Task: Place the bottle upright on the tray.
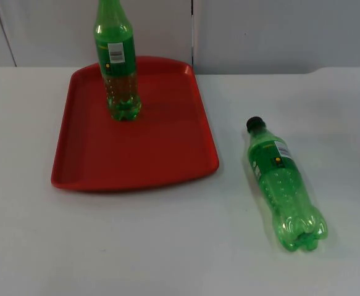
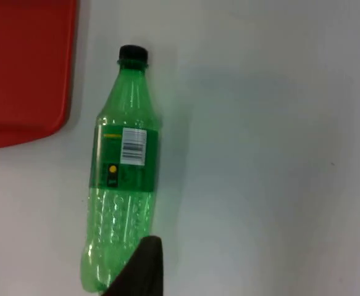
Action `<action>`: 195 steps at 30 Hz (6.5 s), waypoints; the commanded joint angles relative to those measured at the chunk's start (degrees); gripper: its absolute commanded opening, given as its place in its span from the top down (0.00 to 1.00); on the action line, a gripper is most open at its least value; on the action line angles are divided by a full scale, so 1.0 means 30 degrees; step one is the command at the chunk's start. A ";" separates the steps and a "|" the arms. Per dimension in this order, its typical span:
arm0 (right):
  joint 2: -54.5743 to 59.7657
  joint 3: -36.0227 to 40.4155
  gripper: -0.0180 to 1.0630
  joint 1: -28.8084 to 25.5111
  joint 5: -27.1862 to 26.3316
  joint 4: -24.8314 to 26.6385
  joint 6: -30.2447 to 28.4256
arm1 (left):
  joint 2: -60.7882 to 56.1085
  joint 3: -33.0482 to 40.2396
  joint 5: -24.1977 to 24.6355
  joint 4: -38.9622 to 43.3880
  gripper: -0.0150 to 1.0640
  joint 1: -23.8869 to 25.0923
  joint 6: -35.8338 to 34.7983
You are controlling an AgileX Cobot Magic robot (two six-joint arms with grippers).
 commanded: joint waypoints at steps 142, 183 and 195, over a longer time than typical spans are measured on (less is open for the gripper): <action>-0.2204 1.0876 0.98 0.8661 -3.2303 0.1270 -0.2545 | -0.0074 0.0082 -0.0224 -0.0190 0.01 -0.0099 -0.0123; 0.8705 0.9276 0.98 0.8661 -4.3586 -0.4751 0.0176 | -0.0074 0.0082 -0.0224 -0.0190 0.01 -0.0099 -0.0123; 1.2489 0.5028 0.98 0.8661 -4.3586 -0.5256 0.0819 | -0.0074 0.0082 -0.0224 -0.0190 0.01 -0.0099 -0.0123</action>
